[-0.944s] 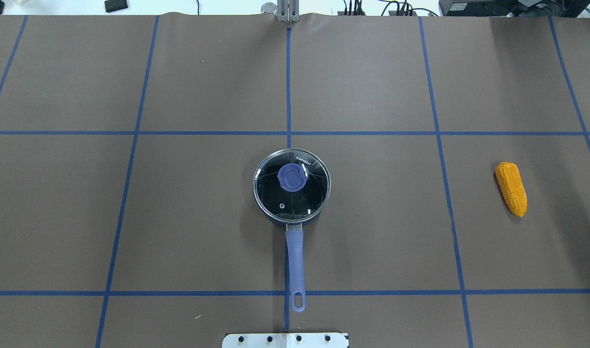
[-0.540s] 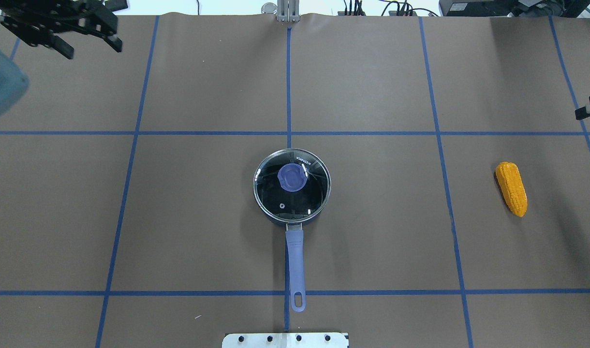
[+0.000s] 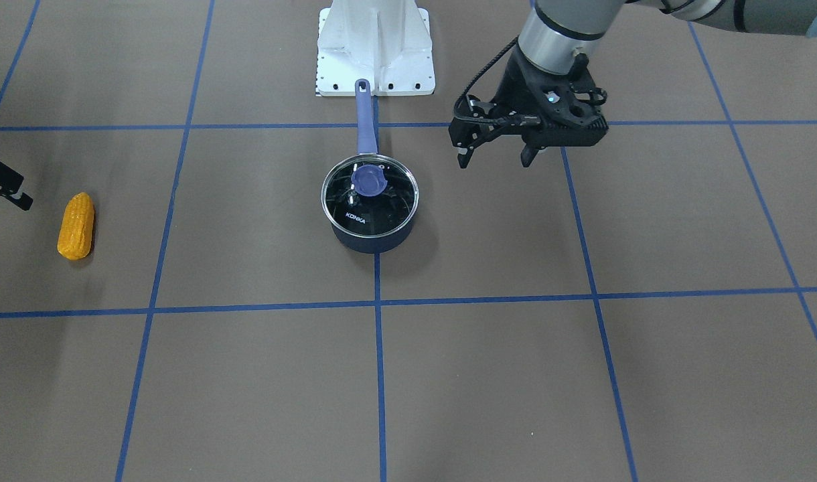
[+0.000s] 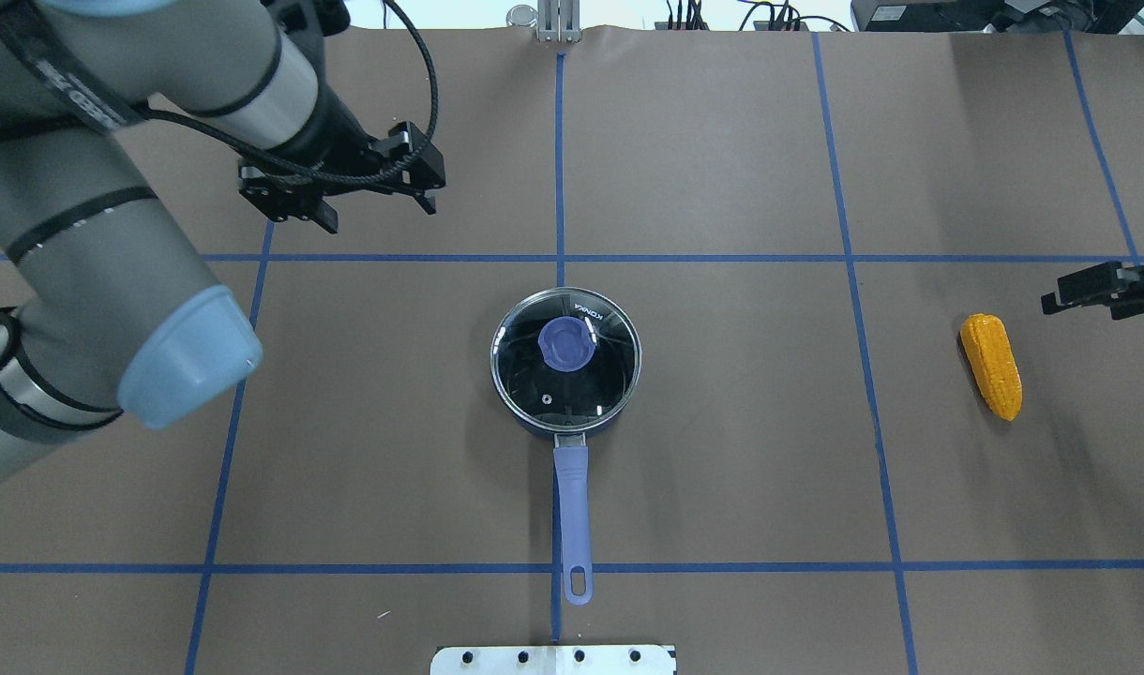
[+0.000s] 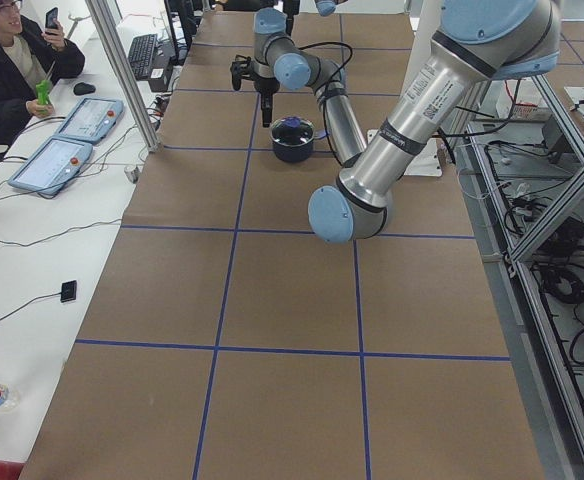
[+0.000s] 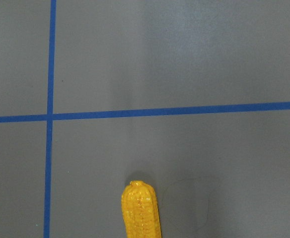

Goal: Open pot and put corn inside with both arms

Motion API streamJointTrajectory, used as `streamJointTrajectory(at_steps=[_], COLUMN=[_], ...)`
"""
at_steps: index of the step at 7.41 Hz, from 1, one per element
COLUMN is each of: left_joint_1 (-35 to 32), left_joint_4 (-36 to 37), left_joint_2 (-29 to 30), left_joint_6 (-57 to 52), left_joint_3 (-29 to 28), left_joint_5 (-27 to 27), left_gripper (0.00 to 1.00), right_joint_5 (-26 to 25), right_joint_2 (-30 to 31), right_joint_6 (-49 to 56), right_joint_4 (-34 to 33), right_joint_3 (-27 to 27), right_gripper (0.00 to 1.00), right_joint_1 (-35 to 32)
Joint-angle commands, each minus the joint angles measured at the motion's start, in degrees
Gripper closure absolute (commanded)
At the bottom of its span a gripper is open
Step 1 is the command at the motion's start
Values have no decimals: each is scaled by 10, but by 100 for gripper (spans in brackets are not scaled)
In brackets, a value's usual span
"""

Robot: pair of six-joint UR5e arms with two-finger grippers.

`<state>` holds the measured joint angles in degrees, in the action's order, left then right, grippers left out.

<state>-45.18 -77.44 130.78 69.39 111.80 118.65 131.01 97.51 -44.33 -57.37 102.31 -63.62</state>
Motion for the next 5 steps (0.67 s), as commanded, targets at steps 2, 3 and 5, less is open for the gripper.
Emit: streamJointTrajectory(at_steps=[2,3,5], left_joint_1=[79,105,134], left_joint_4=[2,1,0], left_joint_2=[50,62,87], left_joint_6=[84,107,117], left_joint_3=[-12,-26,-60], left_joint_5=[-71,-97,-120], left_gripper=[2,2,2], right_joint_5=[-57,-65,-77], right_joint_2=[-3,-19,-48], right_joint_6=[-10,-10,-9], right_joint_4=[10,10,11], right_joint_3=[-12,-30,-68], right_gripper=[0,0,0], right_joint_1=[68,73,82])
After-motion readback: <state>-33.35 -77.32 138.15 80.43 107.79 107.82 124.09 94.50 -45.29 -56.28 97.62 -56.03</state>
